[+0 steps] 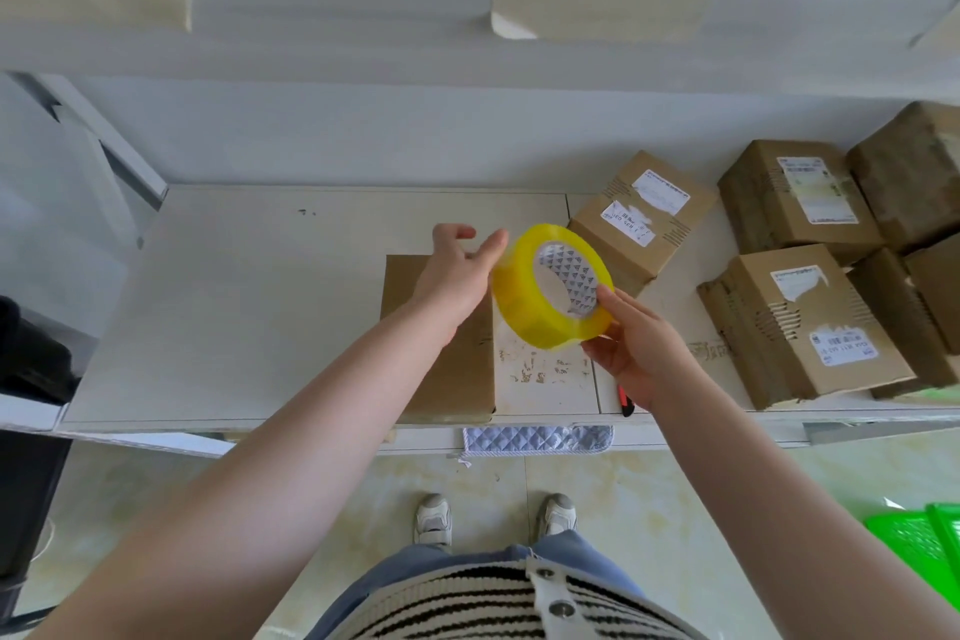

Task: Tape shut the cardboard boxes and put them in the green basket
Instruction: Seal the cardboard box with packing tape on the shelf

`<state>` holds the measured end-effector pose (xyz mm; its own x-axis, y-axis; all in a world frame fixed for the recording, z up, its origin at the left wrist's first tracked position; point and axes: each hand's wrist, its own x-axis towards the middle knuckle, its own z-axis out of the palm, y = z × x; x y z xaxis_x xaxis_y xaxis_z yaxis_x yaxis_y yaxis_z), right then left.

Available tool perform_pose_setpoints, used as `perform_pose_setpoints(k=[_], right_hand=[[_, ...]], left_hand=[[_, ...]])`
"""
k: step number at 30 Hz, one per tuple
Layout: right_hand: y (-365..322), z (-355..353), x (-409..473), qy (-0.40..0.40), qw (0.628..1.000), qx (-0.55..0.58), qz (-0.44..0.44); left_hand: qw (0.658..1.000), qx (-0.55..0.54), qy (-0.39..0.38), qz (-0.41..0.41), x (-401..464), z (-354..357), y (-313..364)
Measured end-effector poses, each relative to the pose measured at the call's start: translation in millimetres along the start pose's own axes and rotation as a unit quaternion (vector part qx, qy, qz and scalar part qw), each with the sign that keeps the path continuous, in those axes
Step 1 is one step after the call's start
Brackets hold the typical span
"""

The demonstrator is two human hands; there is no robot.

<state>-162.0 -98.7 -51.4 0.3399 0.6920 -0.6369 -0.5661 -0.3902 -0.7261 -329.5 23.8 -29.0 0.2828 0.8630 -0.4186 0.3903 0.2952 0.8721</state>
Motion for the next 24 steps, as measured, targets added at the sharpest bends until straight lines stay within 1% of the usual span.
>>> perform_pose_setpoints(k=[1, 2, 3, 5, 6, 8, 9, 11, 12, 14, 15, 16, 17, 18, 19, 20, 21, 22, 23, 24], right_hand=[[3.2, -3.4, 4.4, 0.047, 0.999, -0.01, 0.005], [8.1, -8.0, 9.3, 0.097, 0.995, -0.019, 0.011], [13.8, -13.5, 14.2, 0.144, 0.989, -0.025, 0.015], [28.0, -24.8, 22.2, 0.214, 0.975, -0.05, 0.013], [35.4, -28.6, 25.7, 0.233, 0.97, -0.07, 0.01], [50.1, -30.5, 31.2, 0.249, 0.962, -0.108, 0.008], [56.3, -29.0, 33.6, 0.252, 0.96, -0.122, 0.007], [64.2, -23.1, 37.6, 0.249, 0.958, -0.14, 0.004], [65.8, -19.5, 39.7, 0.248, 0.956, -0.155, 0.002], [64.2, -13.1, 44.5, 0.247, 0.945, -0.214, -0.005], [61.7, -10.4, 45.5, 0.248, 0.931, -0.267, -0.008], [58.3, -6.5, 43.6, 0.254, 0.91, -0.328, -0.013], [54.5, -0.3, 38.5, 0.26, 0.89, -0.373, -0.034], [52.1, 8.5, 31.5, 0.253, 0.881, -0.392, -0.077], [51.3, 19.8, 22.8, 0.226, 0.886, -0.385, -0.125], [51.7, 34.2, 14.1, 0.18, 0.903, -0.358, -0.157], [54.1, 50.2, 7.6, 0.126, 0.919, -0.338, -0.161], [58.8, 64.9, 5.0, 0.076, 0.926, -0.338, -0.148], [64.9, 77.8, 5.6, 0.043, 0.923, -0.358, -0.132], [71.0, 89.2, 7.8, 0.032, 0.919, -0.373, -0.121]], left_hand=[[0.995, 0.079, 0.045, 0.048, 1.0, -3.2, -5.7], [0.988, 0.112, 0.072, 0.074, 2.7, -9.0, -13.2], [0.986, 0.117, 0.089, 0.079, 3.8, -16.6, -21.8], [0.983, 0.126, 0.121, 0.053, 5.2, -34.5, -44.0], [0.979, 0.144, 0.138, 0.033, 4.8, -42.5, -56.1], [0.972, 0.177, 0.15, -0.023, 2.4, -53.5, -78.4], [0.972, 0.178, 0.141, -0.058, 1.7, -55.9, -88.1], [0.976, 0.155, 0.096, -0.12, 0.2, -54.6, -102.7], [0.979, 0.136, 0.077, -0.132, -0.1, -52.8, -108.1], [0.985, 0.096, 0.069, -0.124, -0.2, -48.8, -114.4], [0.987, 0.08, 0.072, -0.118, 0.1, -47.5, -115.9], [0.988, 0.071, 0.073, -0.112, 0.7, -46.9, -116.8], [0.989, 0.066, 0.072, -0.109, 1.8, -46.7, -117.6], [0.99, 0.062, 0.07, -0.108, 2.7, -46.6, -118.0], [0.99, 0.056, 0.07, -0.11, 3.6, -46.5, -118.0], [0.99, 0.05, 0.07, -0.111, 4.1, -46.2, -118.0], [0.99, 0.044, 0.071, -0.112, 4.3, -45.8, -118.3], [0.991, 0.041, 0.069, -0.111, 3.7, -45.5, -118.9], [0.991, 0.04, 0.065, -0.108, 3.1, -45.4, -119.3], [0.992, 0.042, 0.06, -0.105, 2.9, -45.5, -120.0]])
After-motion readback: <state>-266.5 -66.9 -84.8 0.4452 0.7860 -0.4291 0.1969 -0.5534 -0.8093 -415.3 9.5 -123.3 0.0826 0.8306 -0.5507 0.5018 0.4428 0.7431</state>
